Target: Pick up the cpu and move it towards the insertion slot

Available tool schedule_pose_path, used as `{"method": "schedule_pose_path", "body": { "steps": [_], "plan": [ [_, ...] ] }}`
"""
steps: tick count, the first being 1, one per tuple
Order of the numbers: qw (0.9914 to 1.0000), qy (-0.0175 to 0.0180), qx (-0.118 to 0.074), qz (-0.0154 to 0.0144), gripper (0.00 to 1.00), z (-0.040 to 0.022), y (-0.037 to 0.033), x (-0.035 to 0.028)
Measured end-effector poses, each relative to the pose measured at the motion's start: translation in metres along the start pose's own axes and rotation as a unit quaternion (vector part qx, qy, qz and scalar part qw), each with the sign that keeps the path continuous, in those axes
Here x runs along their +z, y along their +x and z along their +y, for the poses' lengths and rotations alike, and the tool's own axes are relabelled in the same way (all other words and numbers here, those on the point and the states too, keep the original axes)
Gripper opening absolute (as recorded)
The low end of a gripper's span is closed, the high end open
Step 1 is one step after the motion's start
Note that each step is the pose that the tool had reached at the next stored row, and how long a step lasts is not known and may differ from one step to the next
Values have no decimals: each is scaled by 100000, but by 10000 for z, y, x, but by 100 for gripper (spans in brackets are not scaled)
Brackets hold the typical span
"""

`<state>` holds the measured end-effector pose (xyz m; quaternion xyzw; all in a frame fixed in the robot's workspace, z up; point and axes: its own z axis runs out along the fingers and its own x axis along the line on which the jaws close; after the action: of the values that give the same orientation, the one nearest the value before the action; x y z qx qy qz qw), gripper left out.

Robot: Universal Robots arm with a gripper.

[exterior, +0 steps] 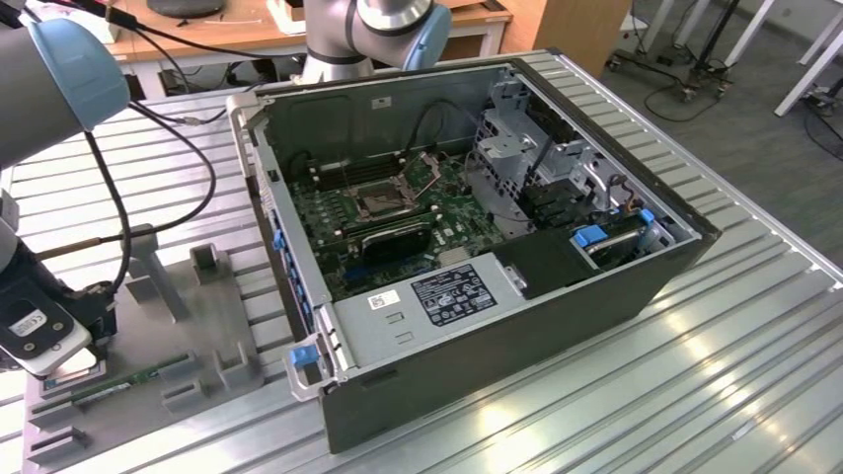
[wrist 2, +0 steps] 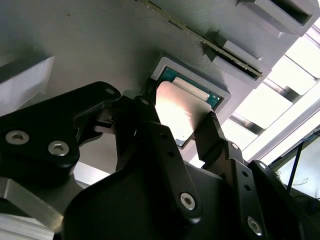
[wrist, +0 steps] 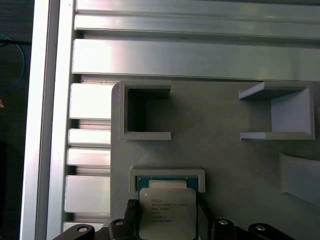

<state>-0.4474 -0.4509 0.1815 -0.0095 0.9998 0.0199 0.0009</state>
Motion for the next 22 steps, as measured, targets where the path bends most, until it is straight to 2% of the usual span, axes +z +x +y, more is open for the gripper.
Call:
{"method": "schedule_pose_path", "body": {
  "steps": [7,22],
  "plan": [
    [100000,-2,2,0,55,1,0,-22],
    [100000,-3,1,-3,55,7,0,-156]
  ]
}}
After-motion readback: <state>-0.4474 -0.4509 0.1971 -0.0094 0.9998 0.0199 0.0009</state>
